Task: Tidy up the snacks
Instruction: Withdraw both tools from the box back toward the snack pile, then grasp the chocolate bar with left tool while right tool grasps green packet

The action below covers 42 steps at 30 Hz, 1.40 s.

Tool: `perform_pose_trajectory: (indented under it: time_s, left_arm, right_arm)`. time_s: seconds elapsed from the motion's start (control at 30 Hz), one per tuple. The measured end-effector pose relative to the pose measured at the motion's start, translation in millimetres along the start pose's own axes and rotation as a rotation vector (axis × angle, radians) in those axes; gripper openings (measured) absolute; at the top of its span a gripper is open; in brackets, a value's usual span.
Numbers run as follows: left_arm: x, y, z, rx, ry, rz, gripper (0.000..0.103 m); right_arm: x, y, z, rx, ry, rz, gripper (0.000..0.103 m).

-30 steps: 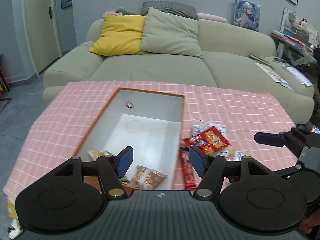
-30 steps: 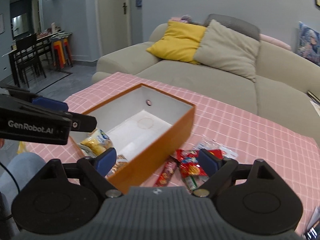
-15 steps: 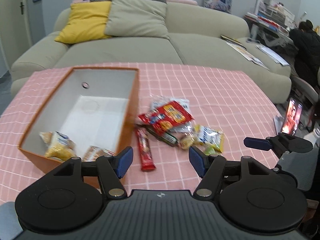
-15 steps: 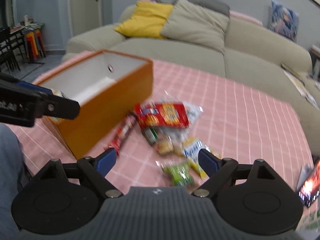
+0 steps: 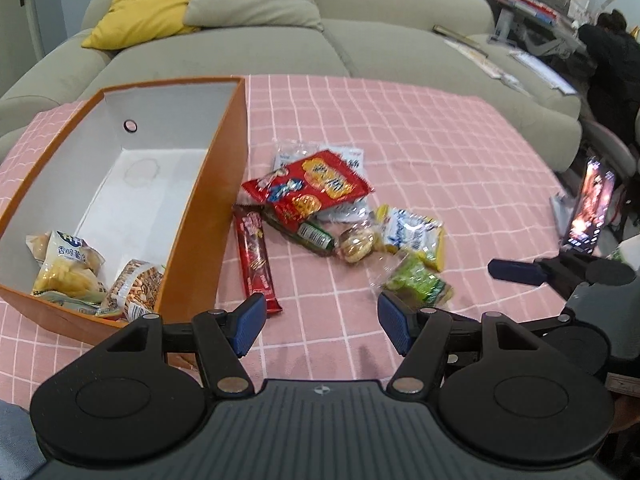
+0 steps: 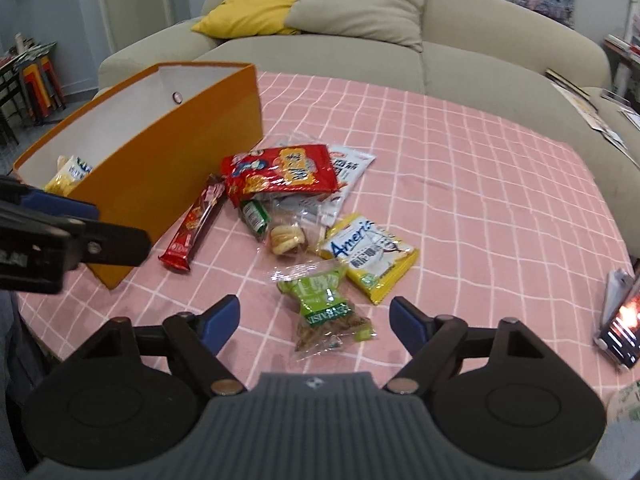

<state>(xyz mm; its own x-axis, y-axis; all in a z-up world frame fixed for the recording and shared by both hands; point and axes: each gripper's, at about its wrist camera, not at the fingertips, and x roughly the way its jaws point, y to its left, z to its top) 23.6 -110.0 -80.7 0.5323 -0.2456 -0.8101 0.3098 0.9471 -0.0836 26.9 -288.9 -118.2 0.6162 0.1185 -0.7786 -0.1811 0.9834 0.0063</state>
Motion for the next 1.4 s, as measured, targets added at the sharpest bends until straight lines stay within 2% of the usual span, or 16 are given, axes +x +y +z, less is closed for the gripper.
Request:
perform_pose_trajectory:
  time_s: [0.07,0.17,0.27,0.63,0.77,0.97,1.07,1.17,1.23,1.27,1.3,1.4]
  left_arm:
    - [4.8,-2.4,-0.4,0.016,-0.01,0.03,0.075]
    - [16.0,-9.8,-1.5,0.062,-0.024,0.118,0.075]
    - [28.2,-12.6,-0.7,0.067,-0.023,0.171,0.075]
    - [71.3,-5.2,4.6,-0.009,0.005,0.26,0.075]
    - [85.4,-7.3,6.7,-0.01,0.026,0.287,0.074]
    - [103.9,-7.8,10.3,-0.015,0.071,0.329,0.074]
    - [110.9,-3.3,12.2,-0.054,0.103,0.321,0.069]
    - [115.3,4.7,13.0,-0.122,0.146,0.299,0.06]
    - [114.6,8.8,13.0,-0.156,0.15,0.279,0.049]
    - [114.2,9.6,13.6,-0.16,0.151,0.275,0.036]
    - [114.1,10.3,14.0,-0.161,0.153,0.275,0.03]
    - [111.7,12.6,14.2,-0.17,0.16,0.255,0.026]
  right_arm:
    - [6.1,2.2,1.8,-0.035,0.004,0.0,0.072]
    - [18.1,2.4,3.8,-0.07,0.018,0.004,0.067]
    - [26.6,1.1,3.9,-0.097,0.026,0.017,0.062]
    - [45.6,-14.0,1.4,-0.098,0.065,0.07,0.052]
    - [54.7,-11.2,2.8,-0.12,0.075,0.074,0.046]
    - [62.4,-13.8,3.4,-0.116,0.089,0.072,0.041]
    - [63.1,-14.7,2.8,-0.116,0.087,0.072,0.039]
    - [63.8,-15.1,2.6,-0.119,0.086,0.07,0.036]
    - [63.6,-14.7,2.6,-0.122,0.083,0.072,0.035]
    - [63.7,-14.3,2.7,-0.125,0.082,0.072,0.035]
    - [63.3,-14.0,2.6,-0.127,0.08,0.071,0.034]
    - [61.4,-14.0,2.9,-0.125,0.075,0.066,0.03]
